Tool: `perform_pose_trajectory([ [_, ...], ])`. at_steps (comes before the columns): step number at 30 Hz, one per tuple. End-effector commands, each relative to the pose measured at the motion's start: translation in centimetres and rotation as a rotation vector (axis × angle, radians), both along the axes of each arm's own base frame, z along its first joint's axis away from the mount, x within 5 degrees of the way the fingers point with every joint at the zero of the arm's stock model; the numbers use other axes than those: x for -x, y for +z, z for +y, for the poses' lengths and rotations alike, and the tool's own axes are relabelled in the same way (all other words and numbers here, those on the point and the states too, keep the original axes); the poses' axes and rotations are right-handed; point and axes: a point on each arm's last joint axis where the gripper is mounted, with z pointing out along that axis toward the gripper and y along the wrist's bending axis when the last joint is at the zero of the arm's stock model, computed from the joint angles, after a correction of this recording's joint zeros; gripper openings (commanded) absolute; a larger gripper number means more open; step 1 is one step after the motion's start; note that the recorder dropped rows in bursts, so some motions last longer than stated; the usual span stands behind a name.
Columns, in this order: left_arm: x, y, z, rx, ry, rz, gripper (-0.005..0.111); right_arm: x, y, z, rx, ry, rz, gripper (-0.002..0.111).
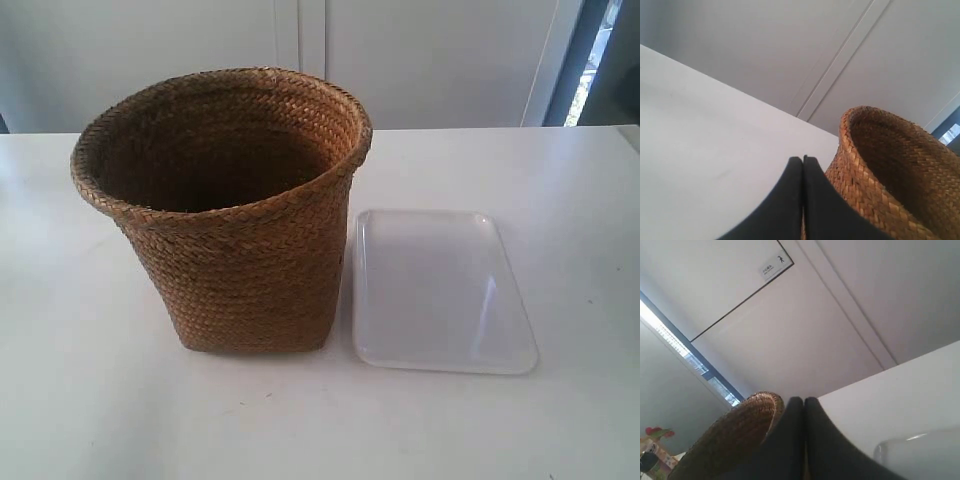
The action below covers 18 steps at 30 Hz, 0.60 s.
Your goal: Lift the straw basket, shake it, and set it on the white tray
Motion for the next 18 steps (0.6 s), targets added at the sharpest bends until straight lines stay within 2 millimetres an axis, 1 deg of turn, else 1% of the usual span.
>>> perform_pose_trajectory([
  [1, -0.1, 0.8, -0.1, -0.006, -0.013, -0.062, 0.000, -0.1, 0.2, 0.1, 0.073, 0.008, -0.025, 0.000],
  [4, -0.1, 1.2, -0.2, -0.012, -0.027, -0.108, 0.000, -0.2, 0.1, 0.1, 0.118, 0.003, -0.027, 0.000],
  [5, -0.2, 1.5, -0.3, -0.023, -0.034, -0.133, 0.000, -0.3, 0.5, -0.1, 0.130, -0.011, -0.026, 0.000],
  [6, -0.5, 2.0, -0.3, -0.040, -0.037, -0.142, 0.000, -0.5, 1.0, -0.2, 0.143, -0.028, -0.029, 0.000],
  [8, -1.2, 3.0, -0.2, -0.057, -0.024, -0.105, 0.000, -1.2, 2.7, -0.7, 0.189, -0.082, -0.029, 0.000],
  [9, -2.2, 4.2, -0.1, -0.082, -0.009, -0.038, 0.000, -2.1, 4.4, -1.1, 0.234, -0.131, -0.026, 0.000],
  [10, -2.9, 4.6, 0.0, -0.090, -0.004, -0.005, 0.000, -2.6, 5.3, -1.4, 0.262, -0.162, -0.020, 0.000],
  [11, -4.4, 6.0, 0.0, -0.117, 0.002, 0.024, 0.000, -3.5, 6.7, -1.9, 0.322, -0.209, -0.006, 0.000],
  [12, -5.0, 6.7, 0.0, -0.135, 0.002, 0.026, 0.000, -4.0, 7.3, -2.0, 0.350, -0.228, 0.002, 0.000],
  [13, -6.7, 8.3, 0.0, -0.175, 0.001, 0.032, 0.000, -5.0, 8.0, -2.4, 0.394, -0.261, 0.029, 0.000],
  [14, -7.4, 9.2, 0.0, -0.180, 0.003, 0.030, 0.000, -5.5, 8.2, -2.5, 0.415, -0.273, 0.042, 0.000],
  [15, -9.1, 10.4, 0.1, -0.180, 0.010, 0.059, 0.000, -6.6, 8.6, -2.7, 0.443, -0.286, 0.061, 0.000],
  [16, -10.3, 11.0, 0.1, -0.195, 0.014, 0.085, 0.000, -7.7, 8.7, -2.8, 0.457, -0.295, 0.089, 0.000],
  [17, -11.4, 11.1, 0.1, -0.221, 0.012, 0.114, 0.000, -8.4, 8.7, -2.9, 0.471, -0.299, 0.104, 0.000],
  [18, -12.3, 11.5, 0.2, -0.288, 0.005, 0.133, 0.000, -9.3, 8.9, -3.0, 0.483, -0.310, 0.122, 0.000],
])
